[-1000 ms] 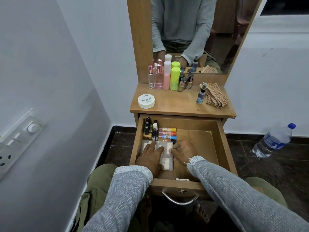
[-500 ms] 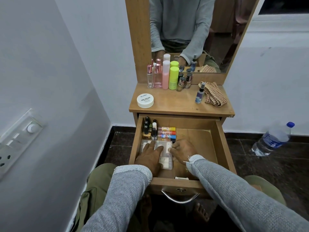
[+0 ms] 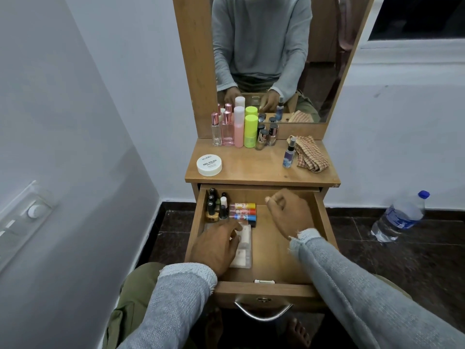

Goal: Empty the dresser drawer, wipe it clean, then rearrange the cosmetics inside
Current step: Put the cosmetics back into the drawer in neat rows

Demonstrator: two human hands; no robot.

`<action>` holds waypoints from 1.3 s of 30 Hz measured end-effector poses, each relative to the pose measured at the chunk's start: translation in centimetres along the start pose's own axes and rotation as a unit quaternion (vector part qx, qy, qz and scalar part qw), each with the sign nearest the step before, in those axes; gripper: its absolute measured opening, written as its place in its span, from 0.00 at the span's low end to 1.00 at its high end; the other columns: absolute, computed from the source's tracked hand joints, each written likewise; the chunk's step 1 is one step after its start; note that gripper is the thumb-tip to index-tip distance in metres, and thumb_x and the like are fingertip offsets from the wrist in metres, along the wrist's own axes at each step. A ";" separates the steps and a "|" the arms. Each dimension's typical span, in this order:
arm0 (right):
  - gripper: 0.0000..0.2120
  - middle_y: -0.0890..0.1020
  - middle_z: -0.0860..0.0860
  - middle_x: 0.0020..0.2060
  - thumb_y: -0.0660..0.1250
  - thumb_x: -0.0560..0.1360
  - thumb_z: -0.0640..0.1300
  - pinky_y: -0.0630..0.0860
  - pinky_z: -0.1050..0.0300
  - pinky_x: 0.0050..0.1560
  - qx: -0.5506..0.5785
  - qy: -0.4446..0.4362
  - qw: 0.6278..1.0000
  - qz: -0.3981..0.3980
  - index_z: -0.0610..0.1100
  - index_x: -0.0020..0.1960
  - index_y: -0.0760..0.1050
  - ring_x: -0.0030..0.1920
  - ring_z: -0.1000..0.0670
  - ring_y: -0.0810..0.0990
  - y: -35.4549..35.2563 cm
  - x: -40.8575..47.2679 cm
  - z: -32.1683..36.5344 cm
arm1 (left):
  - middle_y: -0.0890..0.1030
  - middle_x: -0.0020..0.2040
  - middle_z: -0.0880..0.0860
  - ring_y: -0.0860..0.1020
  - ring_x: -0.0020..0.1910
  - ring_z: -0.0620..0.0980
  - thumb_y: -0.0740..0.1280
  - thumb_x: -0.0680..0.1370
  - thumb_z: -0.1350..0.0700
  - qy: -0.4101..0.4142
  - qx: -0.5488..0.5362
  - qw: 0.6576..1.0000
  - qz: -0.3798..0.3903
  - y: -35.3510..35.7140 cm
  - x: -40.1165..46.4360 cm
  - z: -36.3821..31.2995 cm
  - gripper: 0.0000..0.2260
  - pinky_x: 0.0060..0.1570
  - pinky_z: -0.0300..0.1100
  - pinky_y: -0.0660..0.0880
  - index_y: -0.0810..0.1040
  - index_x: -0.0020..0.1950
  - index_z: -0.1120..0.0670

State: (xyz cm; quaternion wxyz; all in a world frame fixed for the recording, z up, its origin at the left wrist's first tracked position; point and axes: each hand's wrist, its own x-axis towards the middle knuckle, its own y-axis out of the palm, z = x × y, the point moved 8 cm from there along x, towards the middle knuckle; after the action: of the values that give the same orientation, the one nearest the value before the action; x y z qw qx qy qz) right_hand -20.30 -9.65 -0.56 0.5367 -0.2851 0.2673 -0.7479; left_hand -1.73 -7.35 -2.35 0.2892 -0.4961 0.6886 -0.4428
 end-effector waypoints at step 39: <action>0.11 0.69 0.56 0.27 0.67 0.75 0.43 0.69 0.55 0.30 0.118 -0.047 0.974 -0.188 0.46 0.52 0.66 0.26 0.56 0.68 -6.9 6.5 0.5 | 0.82 0.49 0.52 0.81 0.47 0.55 0.66 0.78 0.55 -0.003 -0.014 0.993 -0.117 -9.2 15.2 -5.6 0.16 0.50 0.54 0.79 0.70 0.66 0.48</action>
State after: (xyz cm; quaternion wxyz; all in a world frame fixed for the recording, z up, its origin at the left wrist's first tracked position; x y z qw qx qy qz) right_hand -26.11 -13.98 5.56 0.4285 -0.2996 0.0936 -0.8473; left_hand -7.61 -20.86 8.99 0.2301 -0.5786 0.6312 -0.4625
